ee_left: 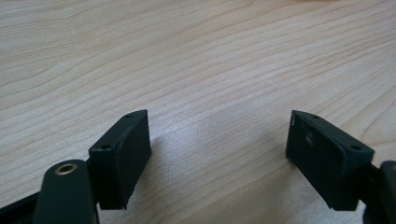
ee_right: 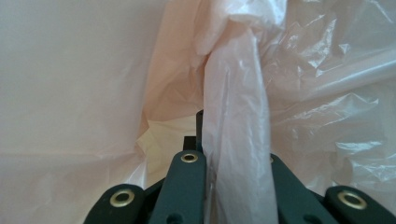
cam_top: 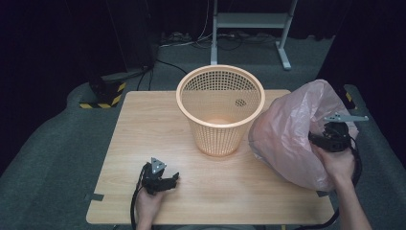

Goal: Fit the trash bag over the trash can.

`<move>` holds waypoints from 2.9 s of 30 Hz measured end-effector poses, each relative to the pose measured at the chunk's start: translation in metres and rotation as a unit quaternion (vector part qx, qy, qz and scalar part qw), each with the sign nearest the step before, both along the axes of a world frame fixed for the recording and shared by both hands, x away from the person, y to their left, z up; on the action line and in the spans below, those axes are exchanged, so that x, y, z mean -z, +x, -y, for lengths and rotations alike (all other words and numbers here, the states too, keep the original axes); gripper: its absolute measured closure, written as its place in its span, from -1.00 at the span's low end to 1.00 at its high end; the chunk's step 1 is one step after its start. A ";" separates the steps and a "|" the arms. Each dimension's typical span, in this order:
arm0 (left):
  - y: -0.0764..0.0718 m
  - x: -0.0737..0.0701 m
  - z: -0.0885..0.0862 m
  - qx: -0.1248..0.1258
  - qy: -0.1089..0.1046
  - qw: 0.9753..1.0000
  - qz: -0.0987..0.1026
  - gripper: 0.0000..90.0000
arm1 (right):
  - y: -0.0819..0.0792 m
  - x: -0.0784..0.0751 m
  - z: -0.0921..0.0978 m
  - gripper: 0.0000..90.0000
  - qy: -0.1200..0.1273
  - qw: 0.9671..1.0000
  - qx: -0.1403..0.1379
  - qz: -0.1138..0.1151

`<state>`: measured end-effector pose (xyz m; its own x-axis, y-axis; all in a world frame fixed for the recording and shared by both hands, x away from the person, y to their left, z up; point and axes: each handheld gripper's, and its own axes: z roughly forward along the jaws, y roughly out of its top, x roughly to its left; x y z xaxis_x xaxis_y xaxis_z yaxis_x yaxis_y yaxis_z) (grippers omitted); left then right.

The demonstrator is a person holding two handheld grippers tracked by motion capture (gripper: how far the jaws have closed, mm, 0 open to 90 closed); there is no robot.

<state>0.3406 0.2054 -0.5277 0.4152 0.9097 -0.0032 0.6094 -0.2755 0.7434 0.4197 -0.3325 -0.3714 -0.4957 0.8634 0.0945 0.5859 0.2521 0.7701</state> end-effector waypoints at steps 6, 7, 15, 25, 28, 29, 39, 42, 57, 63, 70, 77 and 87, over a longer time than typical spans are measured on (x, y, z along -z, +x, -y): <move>0.000 0.000 0.000 0.000 0.000 1.000 0.000 -0.51 | -0.003 -0.008 0.004 0.96 0.007 1.000 -0.003 0.000; 0.000 0.000 0.000 0.000 0.001 1.000 0.000 -0.51 | -0.004 -0.011 0.004 0.96 0.007 1.000 -0.002 0.000; 0.000 0.000 0.000 -0.001 0.000 1.000 0.000 -0.51 | -0.009 -0.028 0.006 0.96 0.009 1.000 -0.008 0.014; 0.000 0.000 0.000 0.000 0.000 1.000 0.000 -0.51 | -0.014 -0.040 0.011 0.96 0.023 0.999 -0.012 0.023; 0.000 0.000 0.000 0.000 0.001 1.000 0.000 -0.51 | -0.014 -0.045 0.010 0.96 0.022 0.999 -0.012 0.027; 0.000 0.000 0.000 -0.001 0.000 1.000 0.000 -0.51 | -0.015 -0.047 0.010 0.96 0.024 0.999 -0.013 0.029; 0.000 0.000 0.000 0.000 0.001 1.000 0.000 -0.51 | -0.020 -0.072 0.013 0.96 0.046 0.997 -0.015 0.061; 0.000 0.000 0.000 0.000 0.001 1.000 0.000 -0.51 | -0.021 -0.081 0.013 0.96 0.048 0.996 -0.015 0.069; 0.000 0.000 0.000 -0.001 0.000 1.000 0.000 -0.50 | -0.014 -0.117 -0.002 0.96 0.036 0.995 -0.036 0.082; 0.000 0.000 0.000 -0.001 0.000 1.000 0.000 -0.50 | -0.007 -0.123 -0.013 0.96 0.037 0.994 -0.050 0.085; 0.000 0.000 0.000 -0.001 0.000 1.000 0.000 -0.50 | 0.000 -0.124 -0.024 0.96 0.048 0.993 -0.061 0.084; 0.000 0.000 0.000 -0.001 0.000 1.000 0.000 -0.50 | 0.009 -0.125 -0.040 0.96 0.049 0.993 -0.075 0.080; 0.000 0.000 0.000 -0.001 0.000 1.000 0.000 -0.50 | 0.021 -0.127 -0.058 0.96 0.046 0.992 -0.084 0.078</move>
